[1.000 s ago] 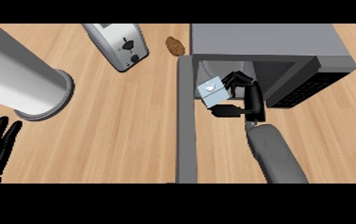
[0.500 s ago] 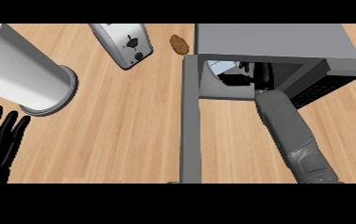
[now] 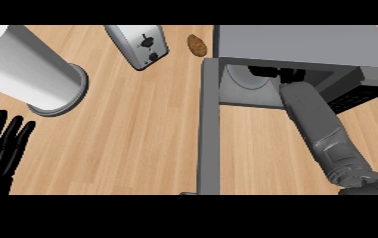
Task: Pick up the milk, place it into the microwave and close the microwave
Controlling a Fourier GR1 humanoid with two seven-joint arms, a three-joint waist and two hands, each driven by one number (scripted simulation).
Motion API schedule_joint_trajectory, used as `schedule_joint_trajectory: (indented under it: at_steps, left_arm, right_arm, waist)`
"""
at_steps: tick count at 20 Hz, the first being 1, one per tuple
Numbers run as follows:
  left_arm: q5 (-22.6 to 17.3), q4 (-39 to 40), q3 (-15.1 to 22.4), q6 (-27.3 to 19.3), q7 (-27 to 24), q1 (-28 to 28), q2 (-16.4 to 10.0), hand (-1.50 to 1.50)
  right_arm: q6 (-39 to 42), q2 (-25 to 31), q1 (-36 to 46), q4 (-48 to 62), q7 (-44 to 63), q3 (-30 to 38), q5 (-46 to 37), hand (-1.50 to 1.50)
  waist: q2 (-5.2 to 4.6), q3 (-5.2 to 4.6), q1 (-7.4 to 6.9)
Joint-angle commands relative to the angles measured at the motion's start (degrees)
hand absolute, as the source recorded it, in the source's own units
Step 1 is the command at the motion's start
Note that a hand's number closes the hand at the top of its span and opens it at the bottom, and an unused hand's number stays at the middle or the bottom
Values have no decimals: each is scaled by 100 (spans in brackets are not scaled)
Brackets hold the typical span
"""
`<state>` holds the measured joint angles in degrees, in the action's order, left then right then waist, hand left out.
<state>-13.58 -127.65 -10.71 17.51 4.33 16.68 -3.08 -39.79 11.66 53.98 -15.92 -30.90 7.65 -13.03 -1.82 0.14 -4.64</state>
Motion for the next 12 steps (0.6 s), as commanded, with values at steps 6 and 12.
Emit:
schedule_joint_trajectory:
  at_steps: [6, 12]
  left_arm:
    - [184, 108, -12, 29, -22, -152, -94, -150]
    - [302, 64, 6, -11, -41, -175, -63, -150]
  right_arm:
    - [-45, -108, 404, 901, 40, -360, -540, -150]
    - [522, -90, 874, 1034, 260, -353, -558, -150]
  waist:
    - [-54, 5, -94]
    - [-5, 0, -23]
